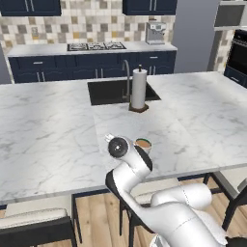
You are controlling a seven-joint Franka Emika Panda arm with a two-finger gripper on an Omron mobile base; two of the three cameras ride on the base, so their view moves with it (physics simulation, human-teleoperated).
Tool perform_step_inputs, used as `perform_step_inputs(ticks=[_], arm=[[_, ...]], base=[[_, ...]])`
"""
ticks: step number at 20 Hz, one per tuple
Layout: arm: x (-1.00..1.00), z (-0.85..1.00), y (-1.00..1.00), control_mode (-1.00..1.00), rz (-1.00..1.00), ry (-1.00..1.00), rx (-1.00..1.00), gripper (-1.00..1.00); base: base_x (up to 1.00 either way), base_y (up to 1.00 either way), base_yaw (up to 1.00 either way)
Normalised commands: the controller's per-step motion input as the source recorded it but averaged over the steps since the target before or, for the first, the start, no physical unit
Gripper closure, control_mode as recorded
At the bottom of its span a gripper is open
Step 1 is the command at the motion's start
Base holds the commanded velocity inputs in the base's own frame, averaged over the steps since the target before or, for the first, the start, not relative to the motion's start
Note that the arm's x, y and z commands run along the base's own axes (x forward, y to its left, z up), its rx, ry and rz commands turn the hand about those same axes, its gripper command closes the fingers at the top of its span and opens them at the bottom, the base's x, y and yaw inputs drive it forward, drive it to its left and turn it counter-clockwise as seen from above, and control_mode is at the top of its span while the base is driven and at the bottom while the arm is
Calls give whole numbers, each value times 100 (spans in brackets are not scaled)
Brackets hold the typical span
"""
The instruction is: Pick the cup of tea, navigate to the dining table, and place it on the saucer.
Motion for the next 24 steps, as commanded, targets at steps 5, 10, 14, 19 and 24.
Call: perform_step_inputs(ticks=[5, 10, 14, 19, 24], arm=[[32, -18, 0, -100, -17, 3, 0, 100], [31, -16, 0, -100, -16, 2, 0, 100], [32, -17, 0, -100, -14, 2, 0, 100], [31, -19, 0, -100, -11, 0, -3, 100], [15, -20, 0, -100, -3, 0, -4, 100]], base=[[0, 0, 0], [0, 0, 0], [0, 0, 0], [0, 0, 0], [0, 0, 0]])
